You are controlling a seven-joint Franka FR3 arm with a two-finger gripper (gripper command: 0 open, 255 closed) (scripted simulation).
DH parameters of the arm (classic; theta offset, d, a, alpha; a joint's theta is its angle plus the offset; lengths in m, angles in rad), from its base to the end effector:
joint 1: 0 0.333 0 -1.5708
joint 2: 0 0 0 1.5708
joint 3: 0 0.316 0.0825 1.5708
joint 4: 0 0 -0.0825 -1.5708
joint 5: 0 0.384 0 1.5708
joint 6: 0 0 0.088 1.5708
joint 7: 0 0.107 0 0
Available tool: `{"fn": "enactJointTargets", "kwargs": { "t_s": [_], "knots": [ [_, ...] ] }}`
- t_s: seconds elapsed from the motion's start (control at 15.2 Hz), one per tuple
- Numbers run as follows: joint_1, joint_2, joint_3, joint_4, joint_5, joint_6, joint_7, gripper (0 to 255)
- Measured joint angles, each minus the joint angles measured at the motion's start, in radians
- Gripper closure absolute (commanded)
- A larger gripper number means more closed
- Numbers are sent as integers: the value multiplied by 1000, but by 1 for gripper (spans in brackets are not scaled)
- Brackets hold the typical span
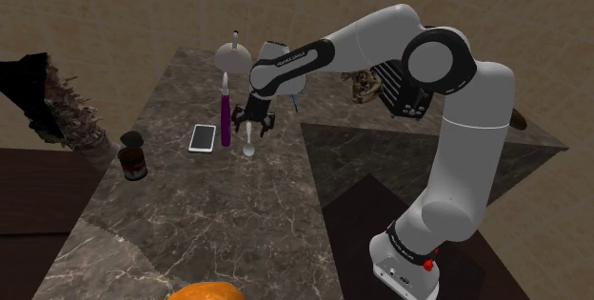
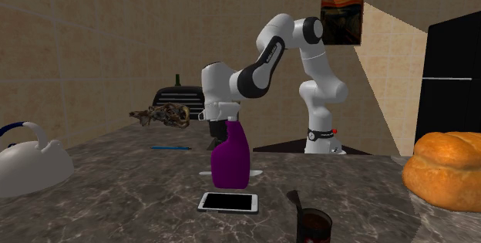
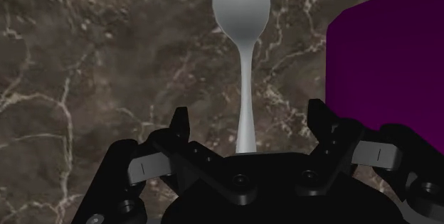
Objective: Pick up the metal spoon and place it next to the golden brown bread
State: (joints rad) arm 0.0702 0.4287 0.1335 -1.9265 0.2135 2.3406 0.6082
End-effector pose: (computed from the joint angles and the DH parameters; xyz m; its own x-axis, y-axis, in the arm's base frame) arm 0.6106 0.1256 0.2676 0.8411 -0.5219 -0.1418 -0.5394 -0.8285 -0.1502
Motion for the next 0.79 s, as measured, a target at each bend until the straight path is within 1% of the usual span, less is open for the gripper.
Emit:
{"fn": "enactJointTargets", "kwargs": {
  "t_s": [0.66,0.79],
  "knots": [
    [-1,-2,-1,0,0,1,0,255],
    [-1,-10,-1,3,-1,-12,2,255]
  ]
}}
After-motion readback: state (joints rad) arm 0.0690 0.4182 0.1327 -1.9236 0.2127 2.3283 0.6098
